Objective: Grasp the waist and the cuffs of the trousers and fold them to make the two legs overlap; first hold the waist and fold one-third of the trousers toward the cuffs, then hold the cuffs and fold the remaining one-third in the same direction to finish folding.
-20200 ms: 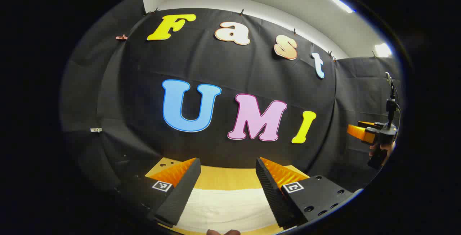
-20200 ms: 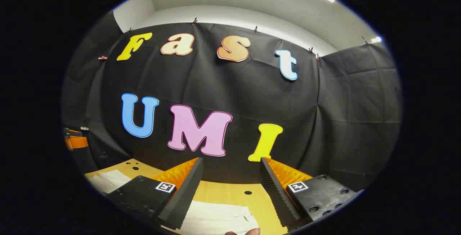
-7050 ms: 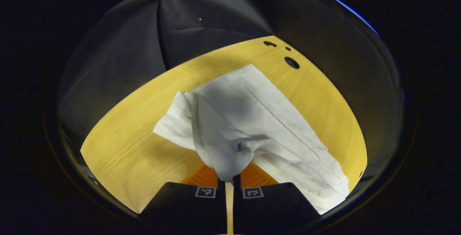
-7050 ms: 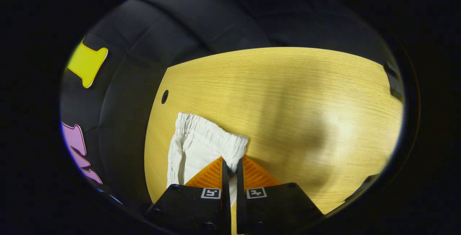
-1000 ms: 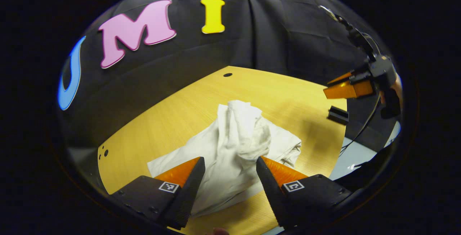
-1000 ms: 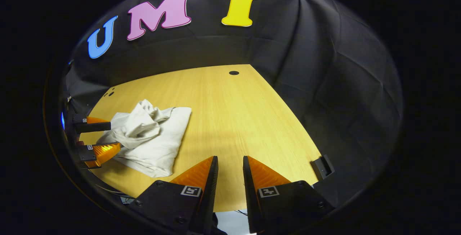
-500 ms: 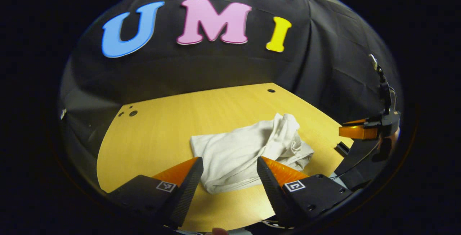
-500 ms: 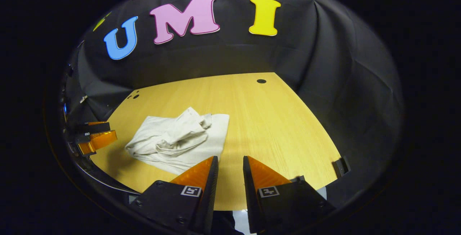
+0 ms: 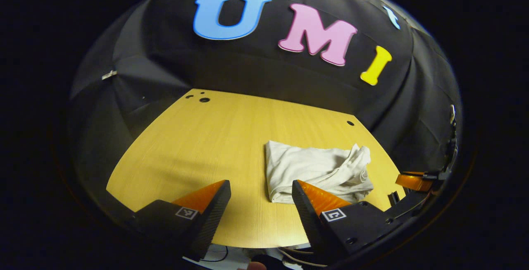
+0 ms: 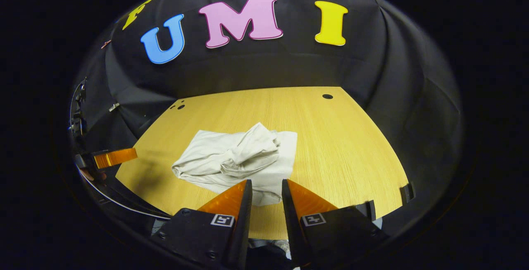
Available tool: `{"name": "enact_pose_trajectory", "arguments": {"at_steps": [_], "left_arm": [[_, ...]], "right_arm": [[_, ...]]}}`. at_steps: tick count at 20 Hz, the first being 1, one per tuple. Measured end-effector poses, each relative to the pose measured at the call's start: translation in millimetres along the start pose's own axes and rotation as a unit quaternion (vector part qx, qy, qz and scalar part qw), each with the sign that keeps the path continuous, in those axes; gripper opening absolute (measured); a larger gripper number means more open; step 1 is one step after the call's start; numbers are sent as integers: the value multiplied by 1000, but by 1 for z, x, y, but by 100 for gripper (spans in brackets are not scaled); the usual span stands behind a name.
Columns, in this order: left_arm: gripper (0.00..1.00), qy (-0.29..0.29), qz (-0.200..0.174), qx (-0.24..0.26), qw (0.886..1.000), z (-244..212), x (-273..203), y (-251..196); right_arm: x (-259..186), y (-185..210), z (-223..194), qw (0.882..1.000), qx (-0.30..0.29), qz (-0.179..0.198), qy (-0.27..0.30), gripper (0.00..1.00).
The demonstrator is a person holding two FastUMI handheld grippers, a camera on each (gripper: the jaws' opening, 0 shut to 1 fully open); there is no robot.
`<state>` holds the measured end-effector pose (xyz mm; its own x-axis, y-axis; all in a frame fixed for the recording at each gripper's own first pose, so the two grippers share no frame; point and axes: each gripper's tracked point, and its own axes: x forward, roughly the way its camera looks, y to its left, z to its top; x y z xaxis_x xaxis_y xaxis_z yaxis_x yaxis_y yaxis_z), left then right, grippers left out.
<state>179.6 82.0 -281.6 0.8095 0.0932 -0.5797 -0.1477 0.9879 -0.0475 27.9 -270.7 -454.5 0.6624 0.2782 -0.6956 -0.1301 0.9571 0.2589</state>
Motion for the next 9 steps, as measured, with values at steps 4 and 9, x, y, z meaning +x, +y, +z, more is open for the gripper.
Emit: {"name": "enact_pose_trajectory", "arguments": {"at_steps": [4, 9], "left_arm": [[93, 1, 26, -35, 999, -9, -20, 20], [93, 10, 47, -47, 998, -24, -38, 35]], "right_arm": [[9, 7, -2, 1000, 4, 14, 20, 42], [18, 22, 9, 999, 3, 30, 12, 52]]}}
